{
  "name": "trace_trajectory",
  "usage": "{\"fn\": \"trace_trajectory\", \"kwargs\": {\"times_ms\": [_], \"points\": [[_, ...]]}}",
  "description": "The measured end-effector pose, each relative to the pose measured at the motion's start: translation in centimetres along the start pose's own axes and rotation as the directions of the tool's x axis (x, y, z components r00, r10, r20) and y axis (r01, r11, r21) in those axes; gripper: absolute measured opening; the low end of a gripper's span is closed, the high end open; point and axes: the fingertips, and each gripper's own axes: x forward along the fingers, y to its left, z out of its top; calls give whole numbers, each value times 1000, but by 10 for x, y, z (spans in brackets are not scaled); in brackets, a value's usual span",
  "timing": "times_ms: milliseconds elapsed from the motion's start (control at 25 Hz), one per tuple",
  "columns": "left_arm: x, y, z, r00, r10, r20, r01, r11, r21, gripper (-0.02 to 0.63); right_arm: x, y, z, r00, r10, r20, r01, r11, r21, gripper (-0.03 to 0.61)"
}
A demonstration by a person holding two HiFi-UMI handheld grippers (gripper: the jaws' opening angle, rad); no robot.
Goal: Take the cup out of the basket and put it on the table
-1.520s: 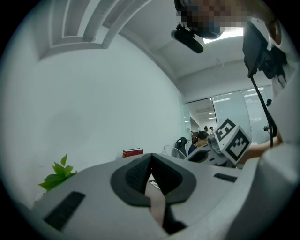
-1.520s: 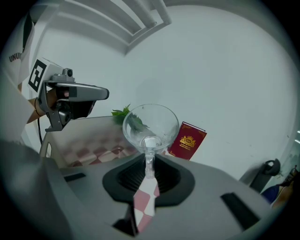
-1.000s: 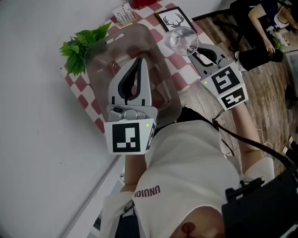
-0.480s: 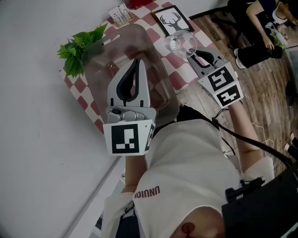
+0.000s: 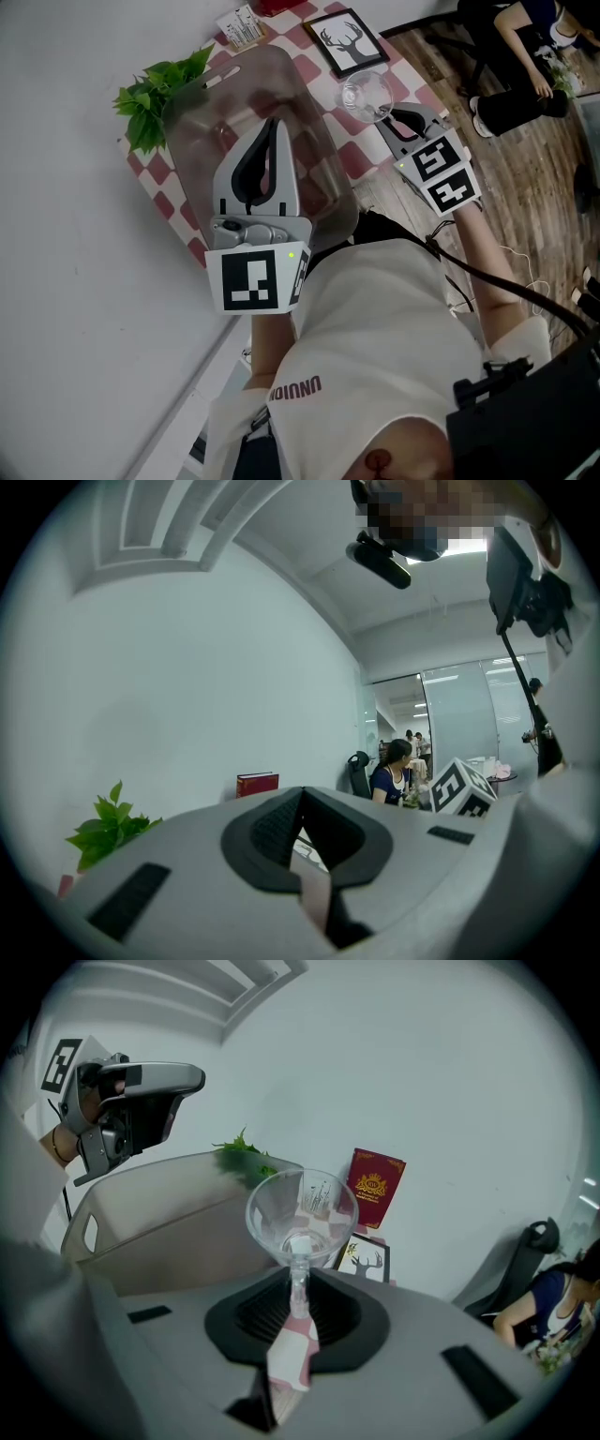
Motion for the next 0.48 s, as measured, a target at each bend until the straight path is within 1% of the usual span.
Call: {"fn": "trace_trajectory", "kwargs": {"times_ms": [480], "points": [[-3, 2, -2, 1000, 11, -6, -11, 1000, 0, 11, 10, 10, -27, 998, 15, -59, -13, 1000, 28, 58]]}}
